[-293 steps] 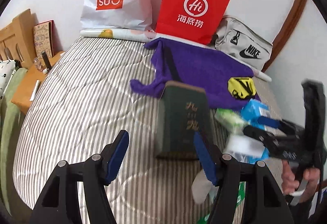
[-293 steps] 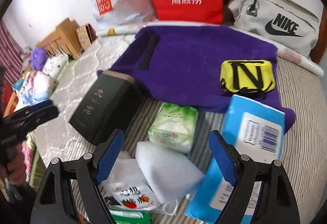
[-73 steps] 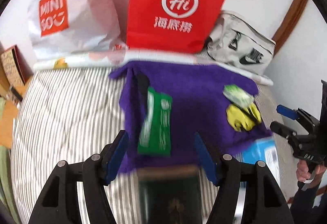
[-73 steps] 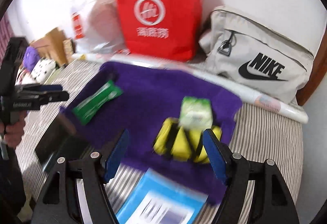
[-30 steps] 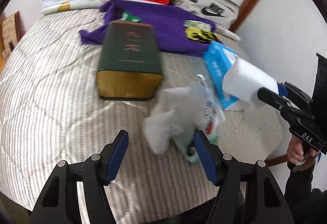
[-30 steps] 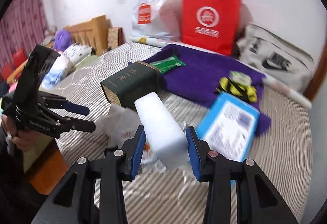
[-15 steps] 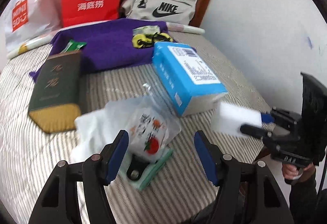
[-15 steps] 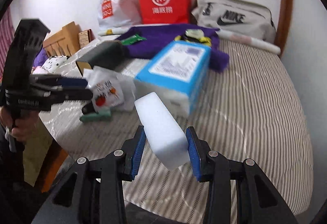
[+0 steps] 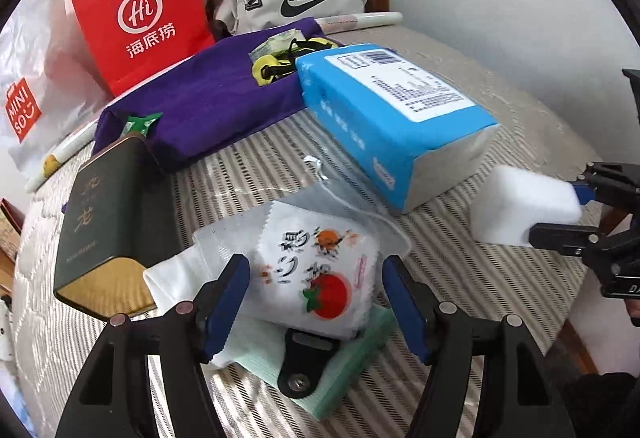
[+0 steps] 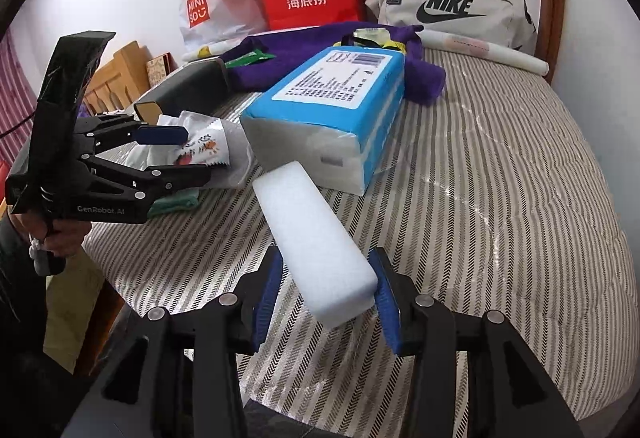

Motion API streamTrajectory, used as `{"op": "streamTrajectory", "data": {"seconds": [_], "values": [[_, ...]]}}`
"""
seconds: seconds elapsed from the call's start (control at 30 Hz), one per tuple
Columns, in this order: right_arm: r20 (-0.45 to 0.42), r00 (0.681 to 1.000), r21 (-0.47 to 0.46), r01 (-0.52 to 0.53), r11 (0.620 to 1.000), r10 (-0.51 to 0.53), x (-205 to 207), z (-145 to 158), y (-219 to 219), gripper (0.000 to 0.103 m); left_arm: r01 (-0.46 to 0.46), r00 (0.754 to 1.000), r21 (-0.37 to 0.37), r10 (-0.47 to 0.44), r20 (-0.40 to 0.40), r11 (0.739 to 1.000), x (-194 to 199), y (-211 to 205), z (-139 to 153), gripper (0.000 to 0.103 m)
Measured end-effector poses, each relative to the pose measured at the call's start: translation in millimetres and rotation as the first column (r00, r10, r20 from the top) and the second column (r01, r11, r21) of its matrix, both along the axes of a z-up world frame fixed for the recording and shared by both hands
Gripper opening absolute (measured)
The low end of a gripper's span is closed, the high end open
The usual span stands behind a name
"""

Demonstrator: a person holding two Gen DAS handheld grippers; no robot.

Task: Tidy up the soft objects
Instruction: 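Grasp the white tomato-print packet with the left gripper while the right lifts the foam block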

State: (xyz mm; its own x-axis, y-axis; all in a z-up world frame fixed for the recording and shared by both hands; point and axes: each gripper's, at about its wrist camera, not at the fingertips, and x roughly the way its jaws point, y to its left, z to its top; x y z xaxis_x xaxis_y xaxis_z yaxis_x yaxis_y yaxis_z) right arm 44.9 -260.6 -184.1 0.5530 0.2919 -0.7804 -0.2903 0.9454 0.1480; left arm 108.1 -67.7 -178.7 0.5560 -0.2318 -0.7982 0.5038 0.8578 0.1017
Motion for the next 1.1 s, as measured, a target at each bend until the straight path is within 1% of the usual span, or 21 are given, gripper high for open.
{"op": "streamTrajectory", "data": {"seconds": [0.07, 0.13, 0.2, 0.27, 0.3, 0.33, 0.37, 0.4, 0.43, 0.5, 0.6, 0.7, 0.77, 0.87, 0.93, 0.97, 1.0, 1.07, 1.1], "values": [[0.004, 1.000, 0.016, 0.003, 1.000, -0.003, 0, 0, -1, 0.045, -0.003, 1.000, 0.009, 0.003, 0.006, 1.000, 2, -1, -1, 0.067], [0.004, 1.000, 0.037, -0.002, 0.999, 0.002, 0, 0, -2, 0.042, -0.006, 1.000, 0.016, 0.006, 0.012, 1.000, 3, -3, -1, 0.067], [0.011, 1.000, 0.041, -0.003, 0.999, 0.002, -2, 1, -1, 0.042, -0.011, 1.000, 0.015, 0.011, 0.010, 1.000, 5, -4, -1, 0.067], [0.015, 1.000, 0.043, -0.002, 0.999, 0.001, -3, 2, -1, 0.041, -0.021, 1.000, 0.009, 0.020, 0.015, 1.000, 6, -4, 0, 0.057], [0.014, 1.000, 0.048, -0.002, 0.999, 0.001, -3, 2, -1, 0.041, -0.028, 0.999, 0.010, 0.028, 0.022, 1.000, 5, -2, 1, 0.049], [0.014, 1.000, 0.053, -0.001, 0.999, 0.001, -4, 3, -1, 0.041, -0.032, 0.999, 0.007, 0.032, 0.024, 0.999, 5, -1, 3, 0.046], [0.013, 1.000, 0.058, -0.001, 0.998, 0.001, -4, 4, -2, 0.041, -0.032, 0.999, -0.009, 0.032, 0.021, 0.999, 4, 2, 5, 0.043], [0.011, 1.000, 0.062, -0.002, 0.998, 0.001, -5, 4, -2, 0.041, -0.031, 0.999, -0.040, 0.031, 0.022, 0.999, 2, 6, 10, 0.036], [0.011, 1.000, 0.064, -0.001, 0.998, 0.000, -5, 5, -2, 0.041, -0.034, 0.999, -0.070, 0.036, 0.022, 0.997, 0, 11, 15, 0.036], [0.015, 1.000, 0.064, 0.000, 0.998, -0.001, -6, 6, -1, 0.041, -0.030, 0.999, -0.100, 0.034, 0.037, 0.995, -6, 17, 24, 0.036], [0.015, 1.000, 0.070, 0.004, 0.998, -0.005, -8, 7, 2, 0.041, -0.042, 0.997, -0.107, 0.049, 0.058, 0.993, -12, 24, 33, 0.035], [0.007, 1.000, 0.069, 0.009, 0.998, -0.010, -7, 6, 5, 0.041, -0.046, 0.998, -0.161, 0.054, 0.041, 0.986, -19, 34, 41, 0.035], [-0.004, 1.000, 0.051, 0.020, 0.999, -0.019, -6, 3, 8, 0.041, -0.054, 0.997, -0.190, 0.062, 0.035, 0.980, -21, 38, 45, 0.035], [-0.016, 0.999, 0.042, 0.029, 0.999, -0.028, -5, 0, 10, 0.041, -0.095, 0.994, -0.172, 0.103, 0.039, 0.980, -18, 42, 42, 0.036], [-0.015, 0.999, 0.034, 0.029, 0.999, -0.028, -6, 1, 11, 0.041, -0.118, 0.992, -0.184, 0.125, 0.028, 0.976, -15, 48, 40, 0.045], [-0.015, 0.999, 0.030, 0.029, 0.999, -0.028, -6, 1, 11, 0.041, -0.138, 0.989, -0.184, 0.144, 0.020, 0.973, -14, 51, 38, 0.046], [-0.018, 0.999, 0.029, 0.030, 0.999, -0.030, -7, 1, 11, 0.041, -0.158, 0.987, -0.179, 0.162, 0.011, 0.971, -11, 54, 35, 0.044], [-0.019, 0.999, 0.028, 0.031, 0.999, -0.031, -7, 1, 11, 0.041, -0.164, 0.986, -0.183, 0.166, -0.002, 0.969, -10, 58, 31, 0.043], [-0.018, 0.999, 0.026, 0.032, 0.999, -0.031, -7, 1, 12, 0.041, -0.164, 0.986, -0.184, 0.165, -0.010, 0.969, -10, 60, 28, 0.041]]}}
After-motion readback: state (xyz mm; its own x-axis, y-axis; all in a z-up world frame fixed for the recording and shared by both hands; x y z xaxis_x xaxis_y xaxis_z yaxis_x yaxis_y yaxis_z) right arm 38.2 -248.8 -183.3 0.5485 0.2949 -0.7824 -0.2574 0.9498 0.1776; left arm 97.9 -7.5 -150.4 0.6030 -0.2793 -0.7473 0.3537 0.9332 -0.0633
